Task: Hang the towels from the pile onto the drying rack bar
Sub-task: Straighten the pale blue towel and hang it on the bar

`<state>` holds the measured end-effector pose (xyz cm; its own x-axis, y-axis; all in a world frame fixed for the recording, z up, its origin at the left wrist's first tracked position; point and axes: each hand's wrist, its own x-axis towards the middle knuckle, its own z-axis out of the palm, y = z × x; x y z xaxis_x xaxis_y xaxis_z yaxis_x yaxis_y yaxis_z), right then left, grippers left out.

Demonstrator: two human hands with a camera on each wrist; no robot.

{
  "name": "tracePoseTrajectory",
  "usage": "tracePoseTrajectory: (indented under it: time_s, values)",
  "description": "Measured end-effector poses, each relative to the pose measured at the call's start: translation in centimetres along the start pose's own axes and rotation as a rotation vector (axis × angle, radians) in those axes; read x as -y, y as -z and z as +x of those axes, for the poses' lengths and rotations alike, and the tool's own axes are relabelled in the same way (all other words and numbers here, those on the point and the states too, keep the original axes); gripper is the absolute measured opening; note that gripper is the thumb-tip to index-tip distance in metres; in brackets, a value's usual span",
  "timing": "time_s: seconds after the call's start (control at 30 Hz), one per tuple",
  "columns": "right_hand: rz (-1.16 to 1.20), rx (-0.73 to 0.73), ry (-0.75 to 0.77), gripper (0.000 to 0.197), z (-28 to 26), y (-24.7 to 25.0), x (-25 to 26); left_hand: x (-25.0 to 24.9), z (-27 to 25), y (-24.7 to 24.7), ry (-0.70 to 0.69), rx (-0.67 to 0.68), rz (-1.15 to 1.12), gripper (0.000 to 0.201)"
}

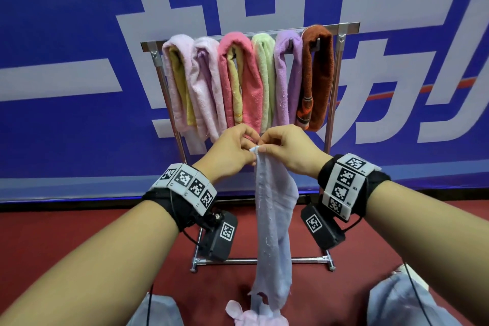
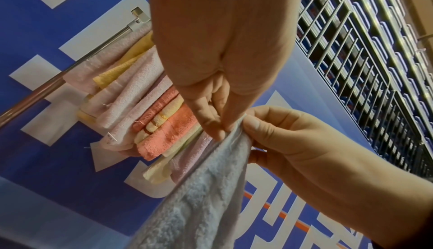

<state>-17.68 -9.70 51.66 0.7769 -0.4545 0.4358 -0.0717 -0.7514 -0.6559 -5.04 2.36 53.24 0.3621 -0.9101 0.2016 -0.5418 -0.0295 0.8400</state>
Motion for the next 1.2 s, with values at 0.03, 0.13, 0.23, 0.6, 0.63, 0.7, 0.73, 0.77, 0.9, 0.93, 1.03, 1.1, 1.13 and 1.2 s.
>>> tracePoseTrajectory:
  time_s: [0.03,0.13,0.23,0.6,0.63,0.7,0.73,0.77,0.9,0.93,1.03,1.1,1.13,1.2]
  values:
    - [-0.006,-0.004,-0.002,0.016,0.0,0.0,0.0,0.0,0.0,0.0,0.006,-0.014,-0.011,0.032]
    - [-0.03,-0.008,0.002,0.014,0.0,-0.1,0.1,0.2,0.0,0.0,0.027,-0.053,-0.046,0.033]
    - [-0.044,-0.012,-0.008,0.013,-0.1,-0.1,0.1,0.2,0.0,-0.1,0.039,-0.049,-0.065,0.033]
    - [-0.046,-0.072,-0.034,0.013,-0.3,-0.5,0.0,0.4,0.2,-0.7,-0.028,-0.042,0.021,0.034]
    - [-0.034,-0.072,-0.037,0.014,-0.4,-0.5,-0.1,0.4,0.1,-0.7,-0.037,-0.036,0.04,0.034]
    - [0.005,-0.065,-0.049,0.016,-0.4,-0.5,-0.3,0.4,0.1,-0.7,-0.048,-0.03,0.07,0.034]
    - [0.017,-0.058,-0.054,0.017,-0.3,-0.5,-0.4,0.4,0.1,-0.8,-0.05,-0.035,0.086,0.034]
    - [0.026,-0.047,-0.061,0.017,-0.3,-0.4,-0.3,0.4,0.1,-0.7,-0.052,-0.045,0.106,0.032]
    - [0.089,0.041,-0.109,0.015,-0.7,-0.6,-0.6,0.4,0.3,-0.4,-0.066,-0.125,0.186,0.025]
    - [0.068,0.072,-0.123,0.015,-0.9,-0.6,-0.9,0.4,0.5,-0.2,-0.066,-0.148,0.202,0.026]
    - [-0.119,0.182,-0.173,0.018,-1.6,-0.4,-2.1,0.2,0.9,0.3,-0.074,-0.2,0.205,0.029]
    - [-0.244,0.225,-0.185,0.016,-2.2,0.0,-2.9,0.0,0.9,0.7,-0.064,-0.229,0.214,0.027]
    - [-0.284,0.226,-0.193,0.019,-2.4,0.3,-3.4,0.0,0.9,0.9,-0.059,-0.246,0.225,0.024]
    - [-0.321,0.221,-0.222,0.019,-2.6,0.8,-4.1,0.2,0.7,1.3,-0.061,-0.277,0.233,0.022]
